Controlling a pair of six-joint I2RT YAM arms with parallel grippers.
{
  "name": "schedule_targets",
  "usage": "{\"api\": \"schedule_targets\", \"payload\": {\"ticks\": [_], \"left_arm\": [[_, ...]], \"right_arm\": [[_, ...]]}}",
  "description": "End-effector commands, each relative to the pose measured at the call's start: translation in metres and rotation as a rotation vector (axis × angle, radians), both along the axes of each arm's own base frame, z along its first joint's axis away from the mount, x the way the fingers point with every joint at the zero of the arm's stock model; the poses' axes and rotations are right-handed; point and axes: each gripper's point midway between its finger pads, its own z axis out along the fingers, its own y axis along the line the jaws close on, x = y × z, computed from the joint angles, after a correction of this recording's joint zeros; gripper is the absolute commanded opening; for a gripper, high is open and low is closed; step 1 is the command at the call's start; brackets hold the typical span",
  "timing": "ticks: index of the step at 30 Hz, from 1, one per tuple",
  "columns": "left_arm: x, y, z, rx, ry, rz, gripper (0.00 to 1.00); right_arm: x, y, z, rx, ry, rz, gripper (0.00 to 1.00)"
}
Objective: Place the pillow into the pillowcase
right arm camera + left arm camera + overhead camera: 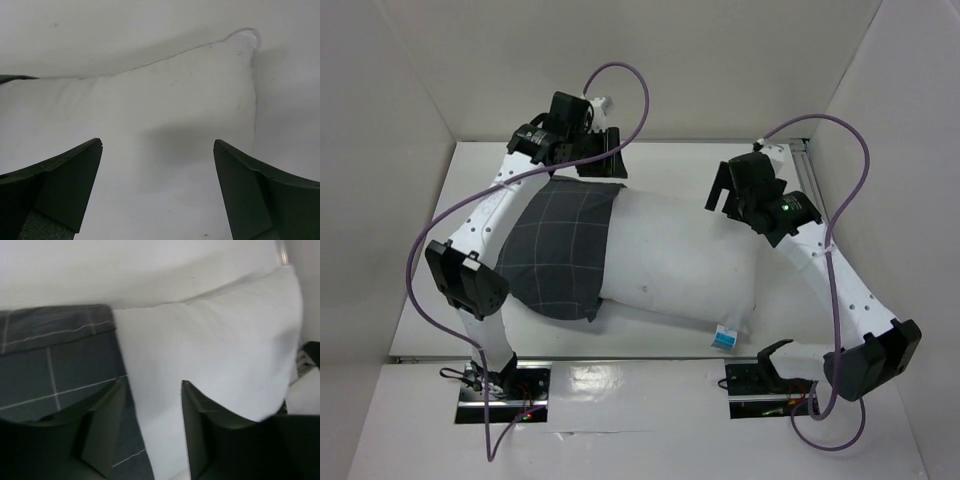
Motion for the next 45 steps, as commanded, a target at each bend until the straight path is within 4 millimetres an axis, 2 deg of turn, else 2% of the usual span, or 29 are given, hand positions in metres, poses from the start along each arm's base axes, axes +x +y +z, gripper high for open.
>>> {"api": "schedule_targets", "payload": {"ticks": [1, 2, 3, 5, 10, 13, 17, 18, 19, 21, 22, 23, 24, 26, 27, 28, 29, 31, 32, 34, 35, 37, 38, 39, 40, 41, 42, 44, 45], "left_arm": [[0.011, 0.017, -0.01, 0.138, -0.022, 0.102, 0.63], [0.01, 0.022, -0.018, 0.188, -0.005, 0.127, 0.67], [0.016, 0.022, -0.025, 0.255, -0.015, 0.163, 0.71], [0.019, 0.028, -0.035, 0.333, -0.019, 0.206, 0.72], [0.018, 0.022, -0.063, 0.392, 0.036, 0.19, 0.72], [0.024, 0.017, -0.072, 0.395, 0.04, 0.176, 0.72], [0.033, 0.029, -0.088, 0.479, 0.061, 0.231, 0.68], [0.035, 0.031, -0.09, 0.491, 0.064, 0.249, 0.62], [0.037, 0.032, -0.086, 0.49, 0.052, 0.257, 0.48], [0.038, 0.031, -0.083, 0.478, 0.048, 0.267, 0.29], [0.039, 0.028, -0.082, 0.466, 0.045, 0.262, 0.19], [0.041, 0.024, -0.073, 0.439, 0.029, 0.256, 0.02], [0.043, 0.018, -0.066, 0.407, 0.014, 0.245, 0.0], [0.041, -0.004, -0.048, 0.295, -0.014, 0.167, 0.0], [0.036, -0.017, -0.033, 0.237, -0.036, 0.125, 0.0], [0.033, -0.037, -0.017, 0.14, -0.06, 0.052, 0.0], [0.027, -0.05, -0.006, 0.083, -0.071, 0.01, 0.0], [0.01, -0.075, 0.02, -0.052, -0.076, -0.089, 0.0], [0.002, -0.095, 0.039, -0.112, -0.114, -0.143, 0.0], [-0.025, -0.123, 0.077, -0.226, -0.143, -0.249, 0.0], [-0.036, -0.133, 0.089, -0.258, -0.157, -0.283, 0.0], [-0.06, -0.152, 0.109, -0.321, -0.166, -0.344, 0.0], [-0.088, -0.169, 0.117, -0.368, -0.132, -0.388, 0.0], [-0.101, -0.178, 0.118, -0.391, -0.118, -0.406, 0.0], [-0.111, -0.191, 0.13, -0.446, -0.145, -0.428, 0.0], [-0.117, -0.202, 0.104, -0.445, -0.07, -0.41, 0.0], [-0.128, -0.213, 0.103, -0.461, -0.072, -0.421, 0.0], [-0.115, -0.224, 0.079, -0.438, -0.038, -0.388, 0.0], [-0.103, -0.235, 0.062, -0.416, -0.017, -0.374, 0.0]], "right_arm": [[-0.002, -0.022, -0.021, 0.013, 0.064, -0.024, 1.0], [-0.001, -0.019, -0.026, 0.058, 0.081, 0.001, 1.0], [0.001, -0.033, -0.035, 0.068, 0.103, -0.024, 1.0], [0.003, -0.035, -0.043, 0.11, 0.118, 0.004, 1.0], [-0.002, -0.053, -0.071, 0.138, 0.183, -0.024, 1.0], [-0.009, -0.051, -0.088, 0.159, 0.224, -0.011, 1.0], [-0.018, -0.047, -0.12, 0.179, 0.276, -0.003, 1.0], [-0.02, -0.043, -0.125, 0.194, 0.283, 0.013, 1.0], [-0.018, -0.041, -0.127, 0.204, 0.273, 0.023, 1.0], [-0.023, -0.031, -0.143, 0.242, 0.301, 0.06, 1.0], [-0.022, -0.027, -0.145, 0.266, 0.295, 0.069, 0.95], [-0.017, -0.016, -0.143, 0.276, 0.266, 0.109, 0.89], [-0.016, -0.008, -0.146, 0.299, 0.268, 0.128, 0.69], [-0.011, 0.02, -0.141, 0.34, 0.24, 0.215, 0.4], [-0.003, 0.032, -0.128, 0.357, 0.207, 0.243, 0.13], [0.002, 0.04, -0.117, 0.359, 0.176, 0.27, 0.03], [0.01, 0.056, -0.098, 0.362, 0.137, 0.316, 0.0], [0.021, 0.071, -0.068, 0.355, 0.07, 0.36, 0.0], [0.026, 0.083, -0.033, 0.349, 0.006, 0.402, 0.0], [0.023, 0.101, 0.007, 0.353, -0.056, 0.463, 0.0], [0.019, 0.105, 0.048, 0.357, -0.137, 0.479, 0.0], [0.012, 0.109, 0.077, 0.348, -0.206, 0.48, 0.0], [0.003, 0.117, 0.085, 0.365, -0.216, 0.482, 0.0], [-0.003, 0.115, 0.089, 0.375, -0.24, 0.47, 0.0], [-0.004, 0.112, 0.082, 0.374, -0.24, 0.438, 0.0], [-0.005, 0.11, 0.072, 0.401, -0.223, 0.407, 0.0], [-0.007, 0.11, 0.036, 0.402, -0.166, 0.387, 0.0], [-0.011, 0.107, -0.002, 0.415, -0.094, 0.343, 0.0], [-0.017, 0.103, -0.036, 0.423, -0.042, 0.3, 0.0]]}}
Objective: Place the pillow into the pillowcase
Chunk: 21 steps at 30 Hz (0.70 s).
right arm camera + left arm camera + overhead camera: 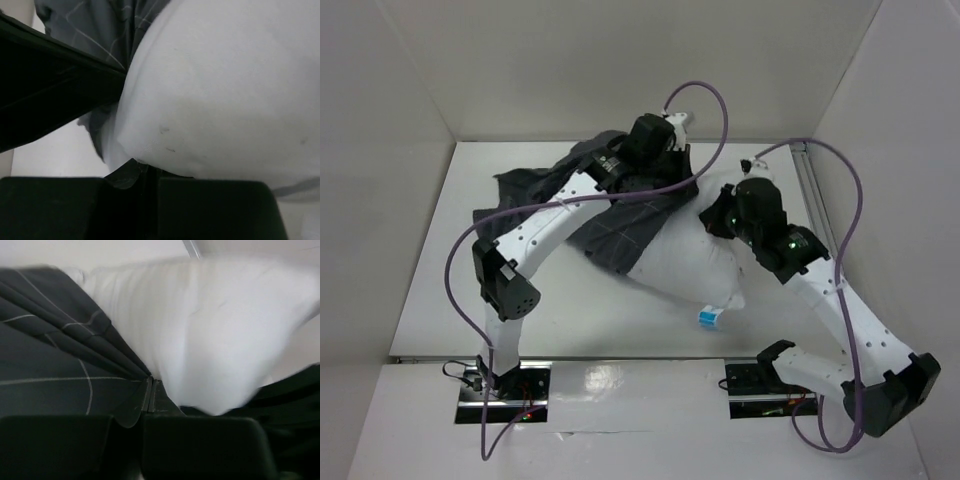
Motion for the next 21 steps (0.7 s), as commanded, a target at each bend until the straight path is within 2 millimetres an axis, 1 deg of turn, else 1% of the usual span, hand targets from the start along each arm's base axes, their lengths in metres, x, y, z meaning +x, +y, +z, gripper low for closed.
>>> {"api": "schedule_targets", "payload": {"ticks": [1, 2, 3, 4, 5, 6, 7, 8, 9, 10, 11, 12, 13, 14, 15, 16, 17, 18, 19, 20, 21], "left_arm": [[-0.051, -0.082, 0.039, -0.262, 0.054, -0.242, 0.0], [-0.04, -0.081, 0.036, -0.25, 0.043, -0.223, 0.0], [-0.035, -0.082, 0.043, -0.251, 0.008, -0.218, 0.0], [-0.026, -0.079, 0.044, -0.249, -0.011, -0.211, 0.0], [-0.02, -0.076, 0.043, -0.241, -0.021, -0.206, 0.0], [-0.011, -0.07, 0.046, -0.227, -0.053, -0.181, 0.03], [-0.003, -0.06, 0.049, -0.215, -0.071, -0.16, 0.11], [-0.003, -0.056, 0.056, -0.212, -0.102, -0.158, 0.23], [0.001, -0.041, 0.068, -0.188, -0.158, -0.137, 0.47], [0.0, -0.035, 0.073, -0.176, -0.189, -0.129, 0.59], [0.001, -0.022, 0.067, -0.13, -0.188, -0.111, 0.67], [0.0, -0.012, 0.07, -0.099, -0.213, -0.098, 0.72], [0.004, 0.017, 0.09, -0.048, -0.307, -0.025, 0.79], [0.006, 0.032, 0.069, 0.03, -0.302, 0.019, 0.8], [0.008, 0.051, 0.066, 0.078, -0.327, 0.081, 0.84], [0.019, 0.081, 0.062, 0.163, -0.377, 0.217, 0.89], [0.011, 0.116, 0.038, 0.239, -0.373, 0.281, 0.89], [0.012, 0.136, 0.03, 0.273, -0.383, 0.348, 0.87], [0.013, 0.154, 0.021, 0.288, -0.375, 0.402, 0.87], [0.012, 0.18, -0.021, 0.352, -0.305, 0.423, 0.87], [0.003, 0.195, -0.023, 0.329, -0.292, 0.447, 0.85]], "right_arm": [[0.006, 0.026, -0.067, 0.135, 0.108, -0.03, 0.0], [0.004, 0.02, -0.079, 0.126, 0.117, -0.059, 0.0], [0.004, 0.009, -0.086, 0.132, 0.128, -0.107, 0.0], [0.001, -0.001, -0.102, 0.111, 0.15, -0.136, 0.0], [0.003, -0.009, -0.108, 0.1, 0.157, -0.164, 0.0], [0.005, -0.016, -0.106, 0.091, 0.143, -0.172, 0.0], [0.009, -0.031, -0.109, 0.074, 0.149, -0.209, 0.0], [0.012, -0.039, -0.111, 0.054, 0.163, -0.225, 0.0], [0.015, -0.047, -0.112, 0.023, 0.167, -0.23, 0.0], [0.021, -0.06, -0.113, 0.007, 0.173, -0.261, 0.0], [0.024, -0.063, -0.114, -0.006, 0.198, -0.254, 0.06], [0.027, -0.067, -0.113, -0.015, 0.207, -0.245, 0.18], [0.03, -0.072, -0.11, -0.054, 0.204, -0.22, 0.35], [0.034, -0.077, -0.099, -0.076, 0.212, -0.219, 0.74], [0.035, -0.08, -0.089, -0.098, 0.199, -0.218, 0.84], [0.035, -0.081, -0.08, -0.125, 0.184, -0.197, 0.9], [0.031, -0.085, -0.072, -0.147, 0.185, -0.2, 0.94], [0.036, -0.085, -0.053, -0.147, 0.145, -0.193, 1.0], [0.034, -0.085, -0.04, -0.151, 0.121, -0.187, 1.0], [0.033, -0.086, -0.032, -0.157, 0.116, -0.182, 1.0], [0.029, -0.087, -0.02, -0.166, 0.115, -0.176, 1.0]]}}
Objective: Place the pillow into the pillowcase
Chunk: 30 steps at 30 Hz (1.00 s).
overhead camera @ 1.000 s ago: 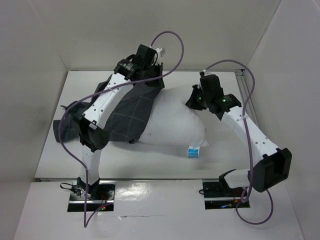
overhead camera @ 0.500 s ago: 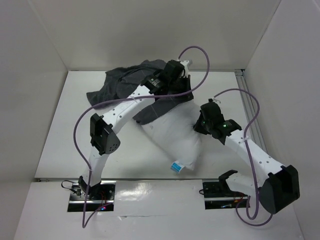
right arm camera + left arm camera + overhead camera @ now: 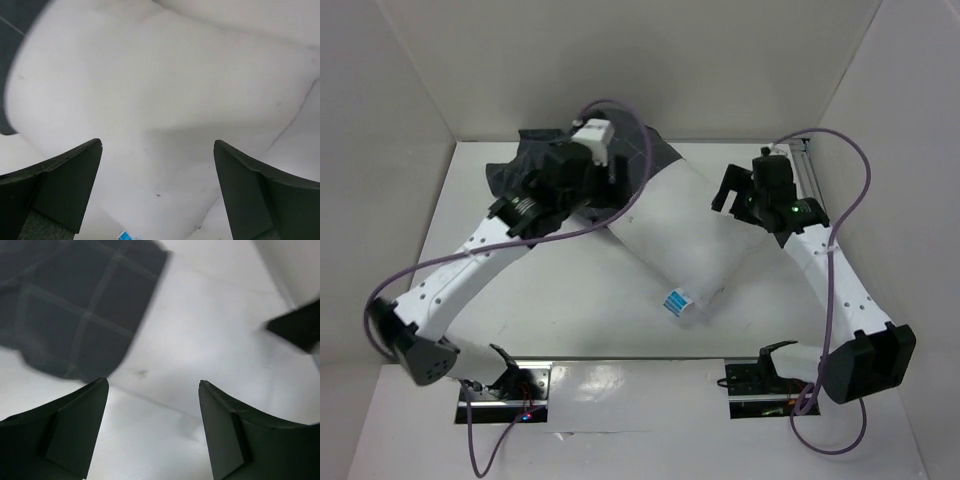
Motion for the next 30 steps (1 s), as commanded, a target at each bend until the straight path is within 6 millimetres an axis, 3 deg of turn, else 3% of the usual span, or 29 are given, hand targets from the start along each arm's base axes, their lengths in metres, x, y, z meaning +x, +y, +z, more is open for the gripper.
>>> {"api": "schedule_targets", "payload": {"ticks": [1, 2, 4, 5, 8, 12, 19, 21, 26, 29, 30], "left_arm": [[0.015, 0.072, -0.059, 0.119, 0.023, 0.226, 0.84], [0.007, 0.088, -0.103, 0.14, 0.109, 0.258, 0.84], [-0.003, 0.097, -0.124, 0.097, 0.136, 0.285, 0.84], [-0.009, 0.092, -0.151, 0.062, 0.156, 0.265, 0.87], [-0.01, 0.083, -0.166, 0.002, 0.147, 0.243, 0.91], [0.026, 0.088, -0.192, 0.032, 0.091, 0.289, 0.91], [0.086, 0.086, -0.235, 0.086, 0.119, 0.245, 0.89], [0.093, 0.086, -0.243, 0.092, 0.124, 0.24, 0.89], [0.11, 0.091, -0.243, 0.086, 0.11, 0.253, 0.74], [0.117, 0.09, -0.239, 0.078, 0.102, 0.239, 0.57], [0.118, 0.09, -0.236, 0.085, 0.097, 0.235, 0.4]], "right_arm": [[-0.009, -0.002, 0.053, -0.044, -0.071, 0.063, 1.0], [-0.013, 0.0, 0.055, -0.045, -0.064, 0.074, 1.0], [-0.02, 0.002, 0.052, -0.052, -0.031, 0.085, 1.0], [-0.024, 0.001, 0.052, -0.053, -0.028, 0.085, 1.0], [-0.034, 0.002, 0.037, -0.044, 0.022, 0.094, 1.0], [-0.049, 0.003, 0.02, -0.022, 0.066, 0.096, 1.0], [-0.053, 0.002, 0.017, -0.016, 0.076, 0.088, 1.0], [-0.053, -0.004, 0.016, -0.031, 0.082, 0.065, 1.0], [-0.057, -0.007, 0.013, -0.046, 0.089, 0.064, 1.0], [-0.062, -0.005, 0.001, -0.031, 0.134, 0.079, 1.0], [-0.064, -0.003, -0.005, -0.025, 0.151, 0.089, 1.0]]}}
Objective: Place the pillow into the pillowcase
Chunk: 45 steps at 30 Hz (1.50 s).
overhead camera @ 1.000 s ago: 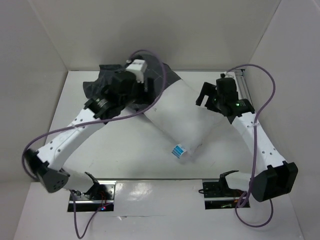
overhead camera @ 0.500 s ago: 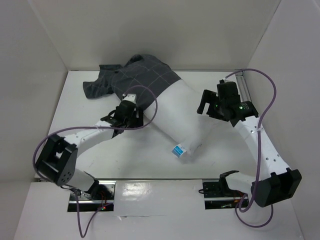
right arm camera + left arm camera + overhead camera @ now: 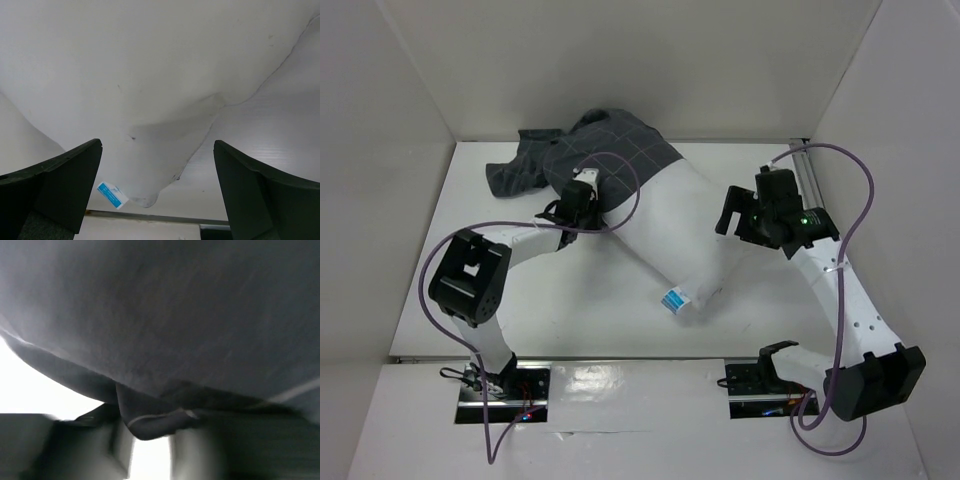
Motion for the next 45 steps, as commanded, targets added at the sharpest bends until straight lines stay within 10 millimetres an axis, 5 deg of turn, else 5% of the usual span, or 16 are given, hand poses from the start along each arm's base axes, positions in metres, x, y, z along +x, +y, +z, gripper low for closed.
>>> {"api": "schedule_targets", "payload": {"ticks": [1, 3, 11, 14, 16, 17, 18, 20, 21, 22, 24, 26, 30, 34, 38, 45], "left_arm": [[0.028, -0.004, 0.033, -0.025, -0.115, -0.017, 0.31], [0.03, -0.008, 0.04, -0.044, -0.102, -0.041, 0.0], [0.009, -0.02, 0.078, -0.107, -0.065, -0.123, 0.0], [-0.007, -0.029, 0.086, -0.135, -0.033, -0.181, 0.0], [-0.006, -0.034, 0.104, -0.152, -0.053, -0.198, 0.0], [-0.002, -0.039, 0.125, -0.173, -0.076, -0.218, 0.0], [0.003, -0.045, 0.137, -0.187, -0.087, -0.235, 0.0], [0.02, -0.055, 0.157, -0.211, -0.08, -0.262, 0.0], [0.038, -0.066, 0.234, -0.293, -0.192, -0.309, 0.0], [0.036, -0.069, 0.249, -0.318, -0.151, -0.334, 0.0], [0.043, -0.087, 0.333, -0.432, -0.261, -0.437, 0.0], [0.032, -0.096, 0.363, -0.494, -0.274, -0.499, 0.0], [-0.002, -0.11, 0.356, -0.637, -0.191, -0.627, 0.0], [-0.066, -0.137, 0.215, -0.657, 0.149, -0.648, 0.0], [-0.142, -0.169, 0.15, -0.72, 0.399, -0.754, 0.0], [-0.169, -0.183, 0.156, -0.602, 0.41, -0.794, 0.0]], "right_arm": [[-0.014, 0.001, -0.019, -0.002, 0.07, 0.031, 1.0], [-0.021, 0.008, -0.03, 0.027, 0.11, 0.063, 1.0], [-0.028, 0.062, -0.075, 0.246, 0.193, 0.189, 1.0], [0.008, 0.075, -0.082, 0.278, 0.096, 0.185, 0.99], [0.049, 0.083, -0.077, 0.271, 0.028, 0.175, 0.71], [0.086, 0.076, -0.058, 0.223, -0.015, 0.152, 0.23], [0.086, 0.062, -0.084, 0.156, 0.053, 0.119, 0.04], [0.151, 0.037, 0.006, 0.059, -0.148, 0.031, 0.0], [0.168, 0.018, 0.029, 0.024, -0.185, 0.01, 0.0], [0.188, 0.015, 0.113, 0.04, -0.376, 0.008, 0.0], [0.187, 0.008, 0.176, 0.008, -0.511, 0.007, 0.0], [0.178, 0.013, 0.215, 0.018, -0.576, 0.028, 0.0], [0.148, 0.056, 0.133, 0.033, -0.419, 0.106, 0.0], [0.071, 0.087, -0.064, 0.079, -0.051, 0.156, 0.0], [0.023, 0.091, -0.147, 0.114, 0.121, 0.116, 0.0], [0.035, 0.101, -0.107, 0.15, 0.039, 0.124, 0.0]]}}
